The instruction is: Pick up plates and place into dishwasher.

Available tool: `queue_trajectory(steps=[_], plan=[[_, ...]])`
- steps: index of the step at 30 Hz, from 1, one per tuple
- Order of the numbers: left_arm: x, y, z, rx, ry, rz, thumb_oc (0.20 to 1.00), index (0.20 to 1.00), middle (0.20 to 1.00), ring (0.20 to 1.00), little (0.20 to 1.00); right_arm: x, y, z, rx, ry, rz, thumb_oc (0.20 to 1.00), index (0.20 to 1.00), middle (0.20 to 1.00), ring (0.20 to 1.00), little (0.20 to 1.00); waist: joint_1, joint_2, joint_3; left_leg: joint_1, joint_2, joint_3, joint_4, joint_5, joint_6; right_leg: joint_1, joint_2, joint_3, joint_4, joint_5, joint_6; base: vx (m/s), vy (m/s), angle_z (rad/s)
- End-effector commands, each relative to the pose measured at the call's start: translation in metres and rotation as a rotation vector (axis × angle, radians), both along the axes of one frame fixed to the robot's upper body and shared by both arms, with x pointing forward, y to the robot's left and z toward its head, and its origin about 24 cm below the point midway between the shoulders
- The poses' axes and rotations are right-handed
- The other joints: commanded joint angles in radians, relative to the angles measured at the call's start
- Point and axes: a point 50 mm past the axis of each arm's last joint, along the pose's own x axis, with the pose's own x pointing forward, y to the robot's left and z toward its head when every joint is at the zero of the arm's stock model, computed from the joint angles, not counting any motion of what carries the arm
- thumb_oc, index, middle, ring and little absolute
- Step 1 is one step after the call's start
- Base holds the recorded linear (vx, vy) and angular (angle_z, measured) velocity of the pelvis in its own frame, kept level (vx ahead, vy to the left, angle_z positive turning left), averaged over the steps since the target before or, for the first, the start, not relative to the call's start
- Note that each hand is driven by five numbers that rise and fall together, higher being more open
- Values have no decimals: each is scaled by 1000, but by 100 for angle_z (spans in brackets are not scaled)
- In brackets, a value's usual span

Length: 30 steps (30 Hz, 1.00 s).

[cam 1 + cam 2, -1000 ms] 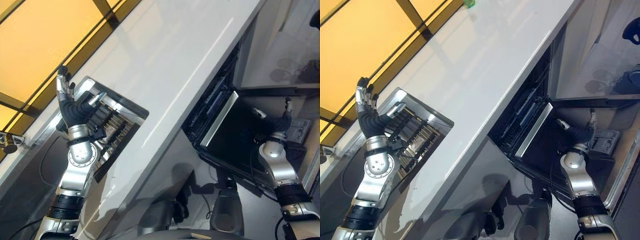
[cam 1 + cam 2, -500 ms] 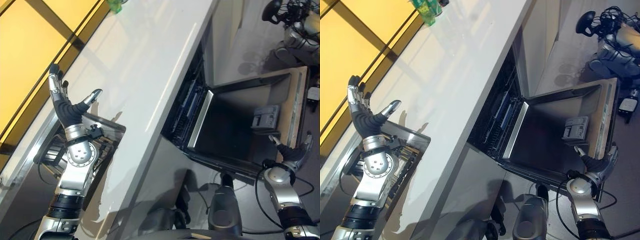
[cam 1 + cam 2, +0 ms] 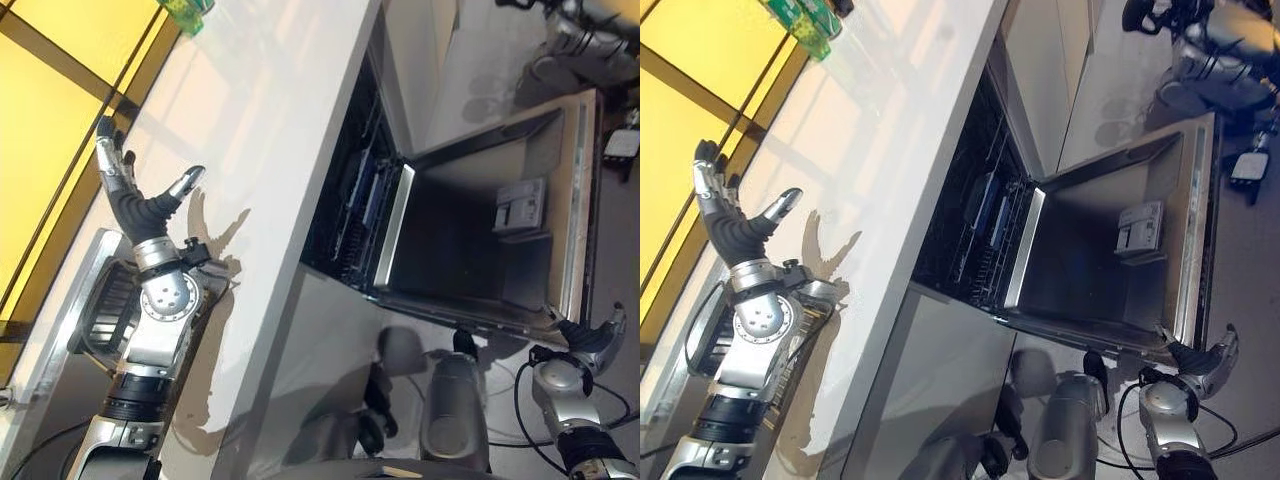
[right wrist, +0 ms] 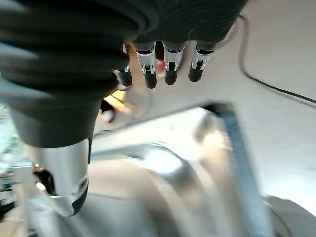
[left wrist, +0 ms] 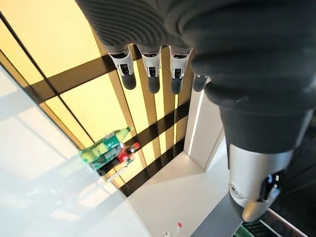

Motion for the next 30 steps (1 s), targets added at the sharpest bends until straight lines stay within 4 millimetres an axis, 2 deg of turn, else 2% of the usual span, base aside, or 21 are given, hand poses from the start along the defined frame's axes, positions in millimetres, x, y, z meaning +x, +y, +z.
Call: queue_trajectory(steps=[1, 9, 13, 14, 16, 20, 23, 30], plan=[[-2, 7, 13, 7, -89, 39, 1000, 1000, 1000, 1000, 1000, 6, -9, 19, -9, -160, -61, 1000, 1000, 1000, 1000, 1000, -22, 27, 14, -197, 14, -58, 236, -52, 33, -32, -80, 16, 307, -201, -37, -55, 38, 6], [-4, 5, 11, -11, -76, 2, 1000, 1000, 1000, 1000, 1000, 12, -25, 29, 83, -278, -174, 1000, 1000, 1000, 1000, 1000, -14, 69, 44, -307, -11, -81, 413, -120, 45, -135, -104, 55, 495, -290, -84, 11, 47, 4], [-5, -2, 11, -2, -64, -46, 1000, 1000, 1000, 1000, 1000, 33, -19, 39, 165, -364, -112, 1000, 1000, 1000, 1000, 1000, -6, 73, 56, -355, -18, -82, 504, -151, 45, -170, -97, 65, 568, -331, -101, 17, -2, 5], [-5, -6, 10, 13, -64, -62, 1000, 1000, 1000, 1000, 1000, 44, -12, 42, 217, -399, -56, 1000, 1000, 1000, 1000, 1000, -2, 74, 60, -367, -24, -84, 534, -160, 43, -177, -94, 68, 595, -343, -108, 41, 6, -20], [-5, -8, 11, 17, -66, -73, 1000, 1000, 1000, 1000, 1000, 54, -7, 46, 250, -409, 24, 1000, 1000, 1000, 1000, 1000, 1, 74, 64, -378, -27, -82, 560, -170, 45, -184, -94, 70, 620, -357, -114, 33, 7, 6], [-5, -9, 17, 29, -78, -94, 1000, 1000, 1000, 1000, 1000, 94, 31, 59, 387, -405, 417, 1000, 1000, 1000, 1000, 1000, 18, 65, 65, -426, -35, -80, 623, -183, 40, -214, -96, 72, 678, -377, -127, -13, -18, -8], [-3, -6, 18, 40, -72, -92, 1000, 1000, 1000, 1000, 1000, 109, 53, 70, 419, -398, 652, 1000, 1000, 1000, 1000, 1000, 24, 48, 64, -440, -36, -86, 650, -193, 33, -224, -97, 71, 700, -384, -132, 6, -14, -3], [-2, -3, 12, 42, -60, -79, 1000, 1000, 1000, 1000, 1000, 102, 78, 75, 455, -423, 966, 1000, 1000, 1000, 1000, 1000, 29, 5, 54, -404, -30, -108, 618, -181, 28, -189, -107, 60, 657, -357, -121, 83, 10, 5]])
